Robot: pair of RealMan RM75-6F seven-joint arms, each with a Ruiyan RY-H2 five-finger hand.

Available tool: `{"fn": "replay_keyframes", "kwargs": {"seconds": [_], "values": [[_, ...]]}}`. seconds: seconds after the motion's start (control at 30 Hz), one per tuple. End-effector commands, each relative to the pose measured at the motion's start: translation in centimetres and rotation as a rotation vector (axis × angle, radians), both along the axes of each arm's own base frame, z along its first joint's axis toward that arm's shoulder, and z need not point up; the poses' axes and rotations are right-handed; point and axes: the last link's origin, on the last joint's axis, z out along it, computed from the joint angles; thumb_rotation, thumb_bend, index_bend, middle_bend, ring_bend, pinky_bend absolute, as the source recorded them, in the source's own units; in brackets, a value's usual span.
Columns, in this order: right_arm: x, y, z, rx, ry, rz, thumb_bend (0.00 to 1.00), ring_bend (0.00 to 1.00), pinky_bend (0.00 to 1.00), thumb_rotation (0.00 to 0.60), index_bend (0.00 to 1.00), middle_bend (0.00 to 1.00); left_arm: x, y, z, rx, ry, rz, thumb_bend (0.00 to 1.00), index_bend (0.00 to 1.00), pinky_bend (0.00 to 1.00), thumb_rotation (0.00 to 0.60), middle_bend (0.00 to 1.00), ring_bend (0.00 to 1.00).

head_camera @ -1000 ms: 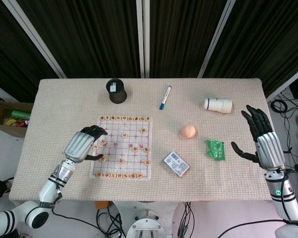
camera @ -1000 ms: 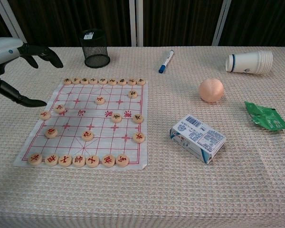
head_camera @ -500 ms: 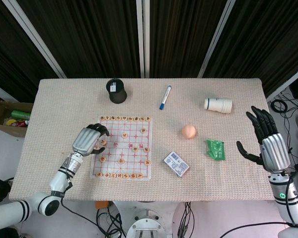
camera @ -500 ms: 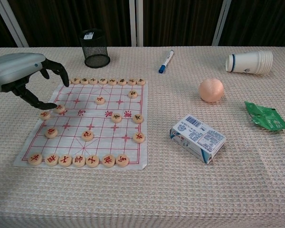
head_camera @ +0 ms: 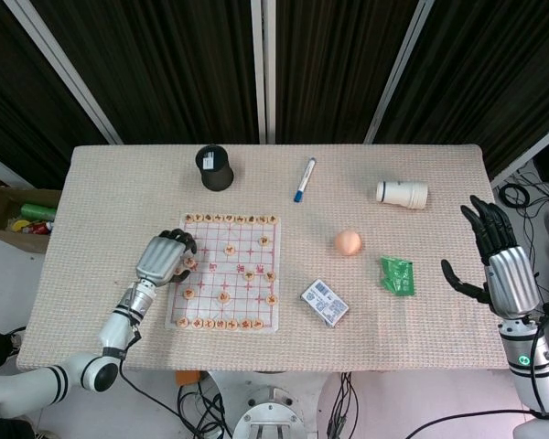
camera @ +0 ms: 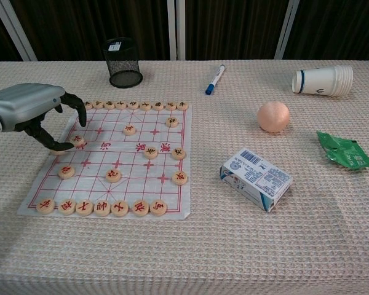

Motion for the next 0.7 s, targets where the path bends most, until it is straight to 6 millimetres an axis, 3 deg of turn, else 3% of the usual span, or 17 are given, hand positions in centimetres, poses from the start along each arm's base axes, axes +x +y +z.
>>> {"fn": "replay_keyframes", "kwargs": {"seconds": [0.03, 0.7], "values": [[-0.11, 0.01, -0.12, 0.003, 0.000, -0.002, 0.33, 0.00, 0.00, 0.600, 0.00, 0.00, -0.01, 0.08, -0.21, -0.008, 0.013, -0.003, 0.25, 0.43, 0.30, 0.600, 0.30, 0.22], [-1.04, 0.12, 0.05, -0.008, 0.004, -0.024, 0.35, 0.00, 0.00, 0.600, 0.00, 0.00, -0.22, 0.63, -0.92, -0.032, 0.053, 0.011, 0.31, 0.43, 0.29, 0.600, 0.28, 0.21]]}}
